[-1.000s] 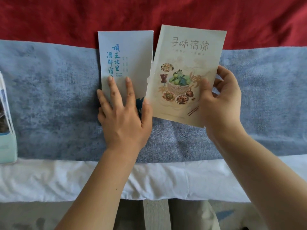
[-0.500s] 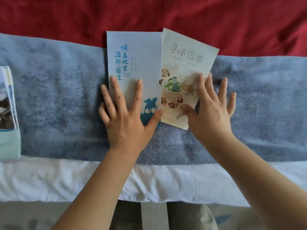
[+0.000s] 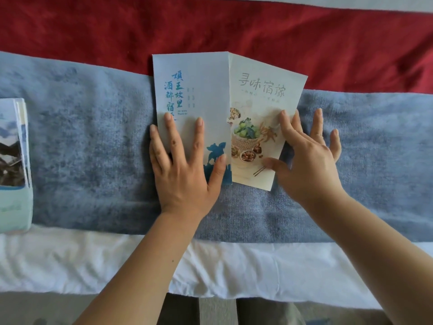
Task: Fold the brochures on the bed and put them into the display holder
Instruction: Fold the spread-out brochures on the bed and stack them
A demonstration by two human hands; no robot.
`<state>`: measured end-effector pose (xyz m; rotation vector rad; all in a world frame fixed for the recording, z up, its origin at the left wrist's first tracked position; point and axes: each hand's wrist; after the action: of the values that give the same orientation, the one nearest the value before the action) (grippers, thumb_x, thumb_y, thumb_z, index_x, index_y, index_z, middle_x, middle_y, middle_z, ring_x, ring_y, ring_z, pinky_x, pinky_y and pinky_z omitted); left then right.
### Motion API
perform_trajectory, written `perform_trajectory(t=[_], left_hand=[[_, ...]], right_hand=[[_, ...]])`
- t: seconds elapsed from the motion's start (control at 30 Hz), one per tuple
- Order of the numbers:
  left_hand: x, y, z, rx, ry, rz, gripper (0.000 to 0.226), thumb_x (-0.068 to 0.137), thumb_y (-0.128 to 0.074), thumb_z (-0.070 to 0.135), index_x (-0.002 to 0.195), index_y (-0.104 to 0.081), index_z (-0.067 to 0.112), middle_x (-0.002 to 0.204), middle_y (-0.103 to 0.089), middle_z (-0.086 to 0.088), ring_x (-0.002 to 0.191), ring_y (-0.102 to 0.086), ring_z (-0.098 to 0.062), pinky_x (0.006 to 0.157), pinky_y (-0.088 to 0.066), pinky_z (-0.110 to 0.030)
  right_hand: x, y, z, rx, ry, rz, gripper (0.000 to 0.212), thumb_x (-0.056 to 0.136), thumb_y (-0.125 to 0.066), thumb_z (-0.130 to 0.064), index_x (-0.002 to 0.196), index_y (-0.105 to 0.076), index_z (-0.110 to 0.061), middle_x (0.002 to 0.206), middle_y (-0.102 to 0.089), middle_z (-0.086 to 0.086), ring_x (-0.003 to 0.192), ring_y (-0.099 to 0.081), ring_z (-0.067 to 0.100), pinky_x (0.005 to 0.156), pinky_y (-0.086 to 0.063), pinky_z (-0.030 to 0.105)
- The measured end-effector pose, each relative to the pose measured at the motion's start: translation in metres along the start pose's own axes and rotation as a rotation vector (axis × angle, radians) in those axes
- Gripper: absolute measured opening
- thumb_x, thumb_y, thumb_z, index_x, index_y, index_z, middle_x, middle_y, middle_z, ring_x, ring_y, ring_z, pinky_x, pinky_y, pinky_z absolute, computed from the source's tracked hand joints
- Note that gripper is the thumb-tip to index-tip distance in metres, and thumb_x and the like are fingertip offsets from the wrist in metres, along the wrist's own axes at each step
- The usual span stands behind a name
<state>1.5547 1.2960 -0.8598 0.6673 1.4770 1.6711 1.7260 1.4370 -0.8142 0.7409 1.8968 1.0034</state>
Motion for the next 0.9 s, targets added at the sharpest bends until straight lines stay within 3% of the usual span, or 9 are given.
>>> perform_trajectory(t=[0.17,0.27,0.4,0.5,0.63,0.77,0.9], left_hand=[[-0.001,0.0,0.002,0.015,-0.008,0.025,0.075,0.101,-0.028,0.067,0.164,-0.016,0.028,0.169,-0.008,-0.025,0.151,-0.009,-0.055,0.121,-0.015,-0.06],[0.003,-0.001,0.002,0.053,-0.069,0.032,0.073,0.102,-0.028,0.065,0.164,-0.015,0.029,0.169,-0.01,-0.024,0.15,-0.011,-0.058,0.119,-0.02,-0.064],[0.007,0.001,0.0,0.065,-0.082,0.01,0.072,0.102,-0.028,0.064,0.164,-0.016,0.029,0.168,-0.011,-0.025,0.149,-0.014,-0.058,0.118,-0.022,-0.064],[0.005,0.005,0.0,0.079,-0.088,-0.012,0.072,0.102,-0.026,0.066,0.164,-0.016,0.03,0.169,-0.011,-0.024,0.15,-0.014,-0.057,0.116,-0.025,-0.063],[0.007,0.011,-0.009,0.048,-0.059,0.014,0.068,0.103,-0.026,0.065,0.163,-0.021,0.034,0.169,-0.008,-0.024,0.152,-0.016,-0.05,0.117,-0.025,-0.058],[0.012,0.012,-0.029,-0.052,-0.087,0.045,0.064,0.105,-0.036,0.057,0.162,-0.029,0.028,0.167,-0.013,-0.028,0.155,-0.013,-0.046,0.124,-0.018,-0.053],[0.014,0.008,-0.028,-0.304,-0.106,0.052,0.063,0.103,-0.05,0.05,0.158,-0.039,0.021,0.165,-0.012,-0.034,0.156,-0.011,-0.045,0.126,-0.019,-0.052]], right_hand=[[0.001,0.002,0.0,-0.041,0.069,-0.013,0.09,0.093,-0.075,-0.034,0.164,-0.02,-0.033,0.173,-0.016,0.003,0.16,0.002,0.03,0.126,0.005,0.053],[0.007,0.001,-0.006,-0.028,0.142,-0.017,0.087,0.091,-0.077,-0.02,0.163,-0.028,-0.031,0.173,-0.013,0.009,0.16,-0.003,0.033,0.126,0.003,0.053],[0.014,-0.006,-0.017,-0.033,0.16,-0.047,0.09,0.092,-0.072,-0.011,0.165,-0.022,-0.03,0.173,-0.002,0.014,0.16,0.003,0.033,0.127,0.004,0.052],[0.008,-0.01,-0.018,-0.028,0.154,-0.034,0.083,0.101,-0.059,-0.028,0.167,-0.009,-0.026,0.173,0.006,0.015,0.16,0.008,0.031,0.126,0.008,0.044],[-0.003,-0.02,-0.011,-0.099,0.077,0.03,0.081,0.107,-0.025,-0.058,0.165,0.007,-0.011,0.174,0.009,0.006,0.159,0.013,0.022,0.128,0.012,0.04],[-0.004,-0.026,-0.008,-0.045,0.07,0.115,0.081,0.105,-0.013,-0.055,0.164,0.004,-0.002,0.174,-0.004,0.01,0.16,0.008,0.026,0.128,0.012,0.043],[0.0,-0.051,-0.062,0.124,0.148,0.128,0.082,0.104,-0.012,-0.054,0.163,-0.003,0.003,0.172,-0.009,0.015,0.16,0.001,0.029,0.129,0.008,0.047]])
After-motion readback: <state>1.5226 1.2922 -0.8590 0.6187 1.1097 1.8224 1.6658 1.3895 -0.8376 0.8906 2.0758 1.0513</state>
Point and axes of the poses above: each hand's wrist, its own x-axis towards the middle knuckle, its own y-axis out of the back of the hand, z = x × y
